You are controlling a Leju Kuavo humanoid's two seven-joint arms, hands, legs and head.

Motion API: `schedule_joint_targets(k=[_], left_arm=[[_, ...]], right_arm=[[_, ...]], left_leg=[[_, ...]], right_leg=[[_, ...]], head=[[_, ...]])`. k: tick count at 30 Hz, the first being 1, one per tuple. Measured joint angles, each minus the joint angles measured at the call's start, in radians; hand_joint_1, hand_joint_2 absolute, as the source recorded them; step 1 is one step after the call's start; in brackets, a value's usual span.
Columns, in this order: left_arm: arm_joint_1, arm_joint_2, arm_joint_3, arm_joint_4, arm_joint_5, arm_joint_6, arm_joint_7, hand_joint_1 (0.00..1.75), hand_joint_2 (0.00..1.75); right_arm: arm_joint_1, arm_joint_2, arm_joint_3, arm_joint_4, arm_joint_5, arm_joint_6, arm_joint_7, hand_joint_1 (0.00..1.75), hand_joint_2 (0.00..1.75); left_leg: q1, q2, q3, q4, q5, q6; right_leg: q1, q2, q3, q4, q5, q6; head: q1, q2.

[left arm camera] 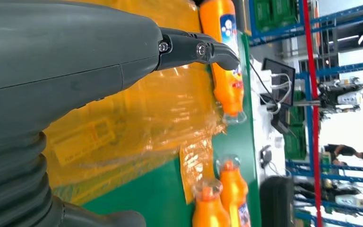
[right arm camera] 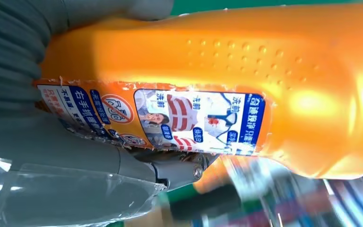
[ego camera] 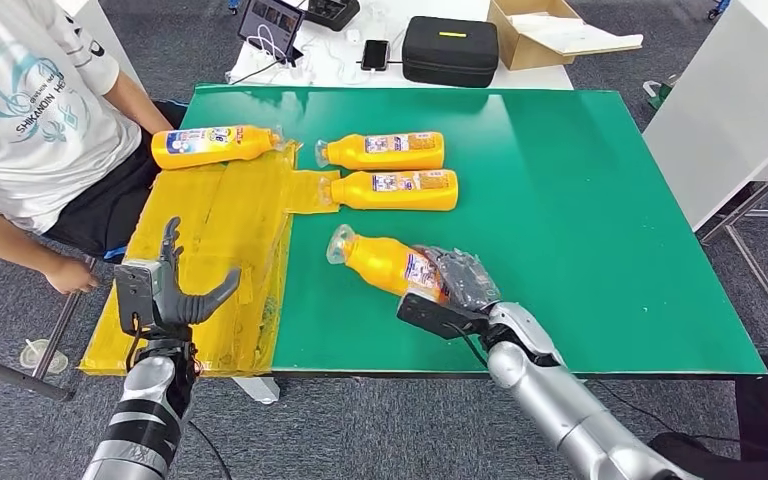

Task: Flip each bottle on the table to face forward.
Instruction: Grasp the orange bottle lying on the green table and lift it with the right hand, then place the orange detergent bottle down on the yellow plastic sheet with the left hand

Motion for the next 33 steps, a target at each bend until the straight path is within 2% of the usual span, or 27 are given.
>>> schedule_joint_targets(k=[7, 10, 13, 17, 25, 33], left_arm=[[0.024, -0.031, 0.023, -0.041, 0.067, -0.093, 0.008, 0.00, 1.75], [0.037, -0.052, 0.025, -0.076, 0.137, -0.179, 0.047, 0.00, 1.75], [0.055, -0.068, 0.014, -0.122, 0.214, -0.269, 0.095, 0.00, 1.75], [0.073, -0.078, -0.006, -0.166, 0.253, -0.310, 0.121, 0.00, 1.75], [0.089, -0.081, -0.023, -0.210, 0.277, -0.330, 0.135, 0.00, 1.75], [0.117, -0.071, -0.121, -0.219, 0.376, -0.536, 0.184, 0.00, 1.75]], right_arm=[[0.133, 0.110, -0.210, -0.206, 0.055, -0.227, -0.136, 1.75, 1.75], [0.177, 0.157, -0.290, -0.263, 0.038, -0.323, -0.212, 1.75, 1.75], [0.212, 0.192, -0.352, -0.297, -0.002, -0.374, -0.290, 1.75, 1.75], [0.239, 0.216, -0.398, -0.313, -0.030, -0.377, -0.334, 1.75, 1.75], [0.257, 0.241, -0.439, -0.325, -0.034, -0.377, -0.347, 1.75, 1.75], [0.274, 0.277, -0.445, -0.277, -0.093, -0.290, -0.465, 1.75, 1.75]], left_leg=[[0.000, -0.002, -0.004, 0.000, 0.000, 0.000], [-0.001, -0.002, -0.004, 0.000, 0.000, 0.000], [-0.001, -0.003, -0.004, 0.000, 0.000, 0.000], [-0.001, -0.002, -0.004, 0.000, 0.000, 0.000], [0.000, -0.002, -0.004, 0.000, 0.000, 0.000], [-0.001, -0.002, -0.006, 0.000, -0.001, 0.001]], right_leg=[[0.000, -0.001, -0.003, 0.000, -0.001, 0.000], [-0.001, 0.000, -0.004, 0.000, 0.000, 0.000], [-0.002, -0.001, -0.004, 0.000, 0.000, 0.000], [-0.002, 0.000, -0.004, 0.000, 0.000, 0.000], [0.000, 0.000, -0.004, 0.000, 0.000, 0.000], [-0.001, 0.000, -0.005, 0.000, 0.000, 0.000]], head=[[0.001, 0.000], [0.001, 0.000], [0.000, 0.000], [0.000, 0.000], [0.000, 0.000], [0.000, 0.000]])
